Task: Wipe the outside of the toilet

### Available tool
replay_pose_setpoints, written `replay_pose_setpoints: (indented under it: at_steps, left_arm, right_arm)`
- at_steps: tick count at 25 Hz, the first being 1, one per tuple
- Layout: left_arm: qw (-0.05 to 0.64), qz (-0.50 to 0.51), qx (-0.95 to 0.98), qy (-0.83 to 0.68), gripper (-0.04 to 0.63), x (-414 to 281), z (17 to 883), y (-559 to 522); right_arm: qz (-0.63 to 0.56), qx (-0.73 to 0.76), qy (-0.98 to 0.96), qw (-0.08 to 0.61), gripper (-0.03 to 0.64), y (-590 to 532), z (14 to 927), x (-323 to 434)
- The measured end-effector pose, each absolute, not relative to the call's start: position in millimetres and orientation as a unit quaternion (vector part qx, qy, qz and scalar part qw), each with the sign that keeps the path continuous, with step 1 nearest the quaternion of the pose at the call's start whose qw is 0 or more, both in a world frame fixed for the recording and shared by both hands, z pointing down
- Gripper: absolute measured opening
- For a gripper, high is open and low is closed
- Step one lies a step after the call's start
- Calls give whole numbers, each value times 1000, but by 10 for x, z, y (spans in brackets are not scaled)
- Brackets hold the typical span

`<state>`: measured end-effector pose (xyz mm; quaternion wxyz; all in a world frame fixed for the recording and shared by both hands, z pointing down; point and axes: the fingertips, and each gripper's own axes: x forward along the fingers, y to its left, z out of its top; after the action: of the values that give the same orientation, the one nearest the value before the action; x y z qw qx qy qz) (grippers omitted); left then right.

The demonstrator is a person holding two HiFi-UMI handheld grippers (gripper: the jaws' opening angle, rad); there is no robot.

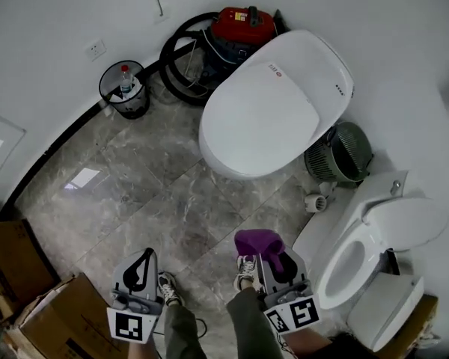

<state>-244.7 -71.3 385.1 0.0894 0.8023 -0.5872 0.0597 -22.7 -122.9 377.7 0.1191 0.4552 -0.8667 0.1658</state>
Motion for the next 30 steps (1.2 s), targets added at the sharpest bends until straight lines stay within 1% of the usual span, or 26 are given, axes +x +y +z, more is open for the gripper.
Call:
replay_pose_setpoints:
  at_steps: [6, 11, 17, 25, 30]
  left_arm:
    - [79, 65, 820, -563, 6, -2281, 2880, -753]
    - [87, 67, 831, -546, 6, -2212, 2296, -629]
    - [103, 70, 834, -538, 6, -2203, 1757, -475]
    - [91, 66, 833, -542, 6, -2222, 1019, -272]
    - [62, 74, 837, -538, 6, -2238, 769, -62]
  right_arm:
    - [129, 465, -871, 96, 89, -1286, 2741, -163]
    - [109, 474, -870, 87, 89, -1193, 2104, -120]
    - [103, 469, -872, 96, 89, -993, 1633, -168]
    - [84, 457, -881, 95, 91, -709, 1008, -289]
    - [71, 455, -883, 91, 91, -544, 741, -282]
